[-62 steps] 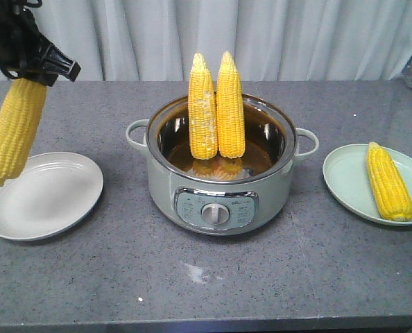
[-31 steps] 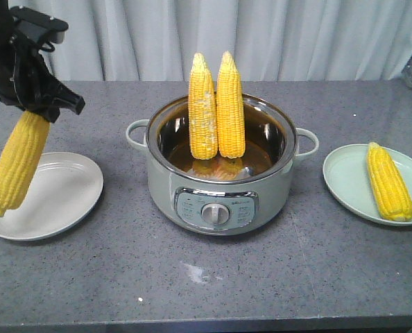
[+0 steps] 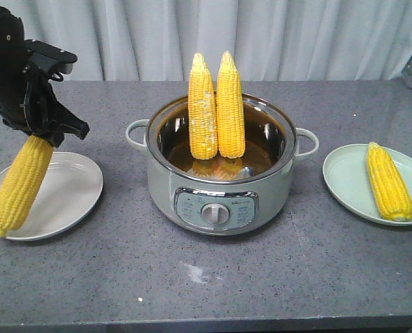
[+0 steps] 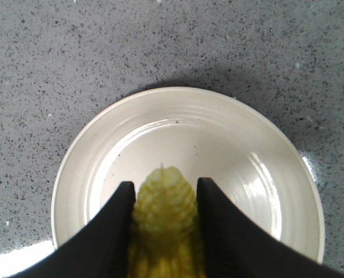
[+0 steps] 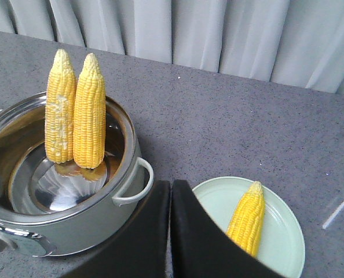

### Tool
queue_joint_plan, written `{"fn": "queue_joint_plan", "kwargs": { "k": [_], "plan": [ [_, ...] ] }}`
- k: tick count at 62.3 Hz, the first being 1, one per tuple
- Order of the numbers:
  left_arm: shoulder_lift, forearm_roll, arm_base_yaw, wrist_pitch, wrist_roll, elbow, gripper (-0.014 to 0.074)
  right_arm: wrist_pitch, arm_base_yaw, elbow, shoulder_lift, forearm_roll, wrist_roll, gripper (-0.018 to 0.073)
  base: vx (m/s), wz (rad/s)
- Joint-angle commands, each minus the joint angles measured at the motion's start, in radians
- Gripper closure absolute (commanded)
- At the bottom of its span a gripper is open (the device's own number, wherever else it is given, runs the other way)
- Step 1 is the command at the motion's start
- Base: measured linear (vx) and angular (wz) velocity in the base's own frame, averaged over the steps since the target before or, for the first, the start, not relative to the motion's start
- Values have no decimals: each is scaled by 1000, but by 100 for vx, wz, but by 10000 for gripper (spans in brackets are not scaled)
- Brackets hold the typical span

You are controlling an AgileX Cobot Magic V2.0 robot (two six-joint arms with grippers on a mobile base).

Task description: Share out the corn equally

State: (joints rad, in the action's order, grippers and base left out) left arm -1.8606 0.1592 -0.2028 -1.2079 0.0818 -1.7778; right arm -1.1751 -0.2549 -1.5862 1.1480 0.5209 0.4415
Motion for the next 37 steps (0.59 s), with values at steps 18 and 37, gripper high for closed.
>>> {"fn": "queue_joint_plan", "kwargs": {
  "k": [18, 37],
  "plan": [
    [48, 7, 2, 46, -12, -22, 589, 54, -4, -25, -13, 29, 10, 568, 0, 0],
    [41, -4, 2, 48, -12, -22, 465, 54, -4, -25, -13, 29, 10, 568, 0, 0]
  ]
}}
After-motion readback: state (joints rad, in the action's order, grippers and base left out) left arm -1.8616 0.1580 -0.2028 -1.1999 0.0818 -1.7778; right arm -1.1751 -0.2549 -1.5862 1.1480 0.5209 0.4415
